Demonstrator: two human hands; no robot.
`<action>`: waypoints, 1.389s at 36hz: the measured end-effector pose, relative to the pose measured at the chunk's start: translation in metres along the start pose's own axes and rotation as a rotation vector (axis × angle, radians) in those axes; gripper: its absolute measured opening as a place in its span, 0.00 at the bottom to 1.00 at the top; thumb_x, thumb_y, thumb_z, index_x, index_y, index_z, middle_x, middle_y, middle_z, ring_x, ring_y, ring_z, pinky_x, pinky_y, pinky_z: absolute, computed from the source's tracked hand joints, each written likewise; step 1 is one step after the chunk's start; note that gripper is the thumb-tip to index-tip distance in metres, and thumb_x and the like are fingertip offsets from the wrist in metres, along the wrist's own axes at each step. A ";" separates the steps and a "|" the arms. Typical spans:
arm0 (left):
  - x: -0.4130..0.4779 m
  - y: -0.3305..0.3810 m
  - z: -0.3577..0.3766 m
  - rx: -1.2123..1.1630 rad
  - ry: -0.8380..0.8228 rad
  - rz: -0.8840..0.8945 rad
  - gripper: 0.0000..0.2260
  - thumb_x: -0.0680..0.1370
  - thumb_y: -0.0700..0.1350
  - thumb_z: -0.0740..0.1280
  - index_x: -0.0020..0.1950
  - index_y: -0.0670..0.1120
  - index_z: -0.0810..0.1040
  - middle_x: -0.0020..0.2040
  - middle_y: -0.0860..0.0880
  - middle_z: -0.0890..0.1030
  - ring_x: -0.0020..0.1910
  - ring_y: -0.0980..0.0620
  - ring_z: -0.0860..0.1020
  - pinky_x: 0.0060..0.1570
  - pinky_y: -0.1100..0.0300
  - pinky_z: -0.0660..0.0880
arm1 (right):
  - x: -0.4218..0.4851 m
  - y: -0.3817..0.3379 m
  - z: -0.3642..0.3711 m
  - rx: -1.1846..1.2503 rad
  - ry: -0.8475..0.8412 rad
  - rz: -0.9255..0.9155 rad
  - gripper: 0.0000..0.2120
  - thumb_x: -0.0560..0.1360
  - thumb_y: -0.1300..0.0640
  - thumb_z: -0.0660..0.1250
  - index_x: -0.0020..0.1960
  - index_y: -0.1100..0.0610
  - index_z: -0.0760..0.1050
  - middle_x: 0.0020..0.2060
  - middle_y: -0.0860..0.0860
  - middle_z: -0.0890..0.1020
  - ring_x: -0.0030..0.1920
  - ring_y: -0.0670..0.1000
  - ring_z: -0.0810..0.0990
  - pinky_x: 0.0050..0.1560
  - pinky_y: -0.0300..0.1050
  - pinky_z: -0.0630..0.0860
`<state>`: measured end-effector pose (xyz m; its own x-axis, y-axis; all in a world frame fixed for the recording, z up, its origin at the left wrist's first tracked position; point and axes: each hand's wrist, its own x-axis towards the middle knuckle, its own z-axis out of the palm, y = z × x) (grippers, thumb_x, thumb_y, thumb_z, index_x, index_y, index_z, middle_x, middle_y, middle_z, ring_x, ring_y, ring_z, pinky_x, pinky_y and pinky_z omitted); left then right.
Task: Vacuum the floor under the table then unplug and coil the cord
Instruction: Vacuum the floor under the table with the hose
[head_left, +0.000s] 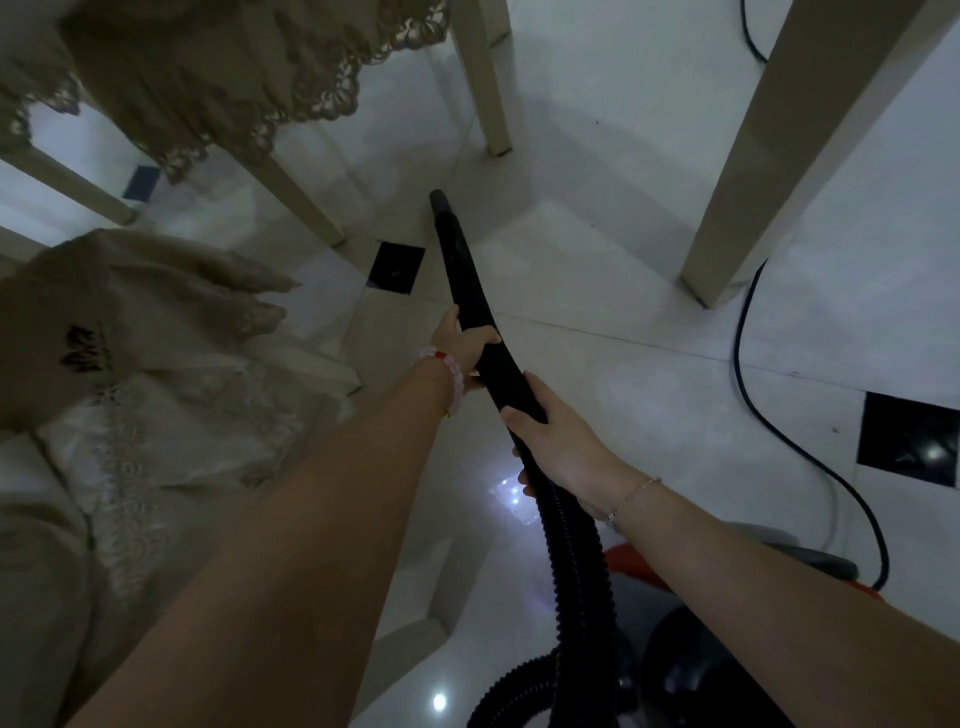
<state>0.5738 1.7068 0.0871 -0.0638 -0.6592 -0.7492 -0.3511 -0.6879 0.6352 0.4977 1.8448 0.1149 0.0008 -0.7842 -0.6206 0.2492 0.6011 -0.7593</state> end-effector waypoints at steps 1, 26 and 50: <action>-0.001 -0.001 0.001 0.006 -0.004 -0.002 0.32 0.74 0.36 0.65 0.75 0.52 0.60 0.68 0.41 0.71 0.56 0.43 0.75 0.51 0.49 0.78 | 0.000 0.001 -0.001 0.005 0.005 0.011 0.22 0.81 0.55 0.58 0.73 0.43 0.60 0.35 0.52 0.73 0.27 0.51 0.72 0.25 0.41 0.74; -0.155 -0.058 0.053 0.007 -0.203 -0.172 0.36 0.75 0.34 0.66 0.77 0.52 0.53 0.58 0.41 0.75 0.52 0.46 0.76 0.52 0.52 0.76 | -0.170 0.026 0.004 0.164 0.203 0.147 0.10 0.81 0.55 0.58 0.58 0.42 0.70 0.30 0.55 0.71 0.27 0.51 0.72 0.27 0.43 0.72; -0.237 -0.064 0.086 0.115 -0.323 -0.172 0.35 0.76 0.35 0.65 0.77 0.53 0.53 0.64 0.41 0.74 0.54 0.48 0.76 0.60 0.53 0.75 | -0.265 0.036 0.005 -0.135 0.445 0.175 0.24 0.81 0.53 0.57 0.74 0.41 0.57 0.34 0.41 0.77 0.31 0.41 0.77 0.29 0.30 0.71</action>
<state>0.5307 1.9334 0.2081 -0.2796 -0.3944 -0.8753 -0.4840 -0.7295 0.4833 0.5110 2.0731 0.2532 -0.3895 -0.5455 -0.7421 0.1547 0.7555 -0.6366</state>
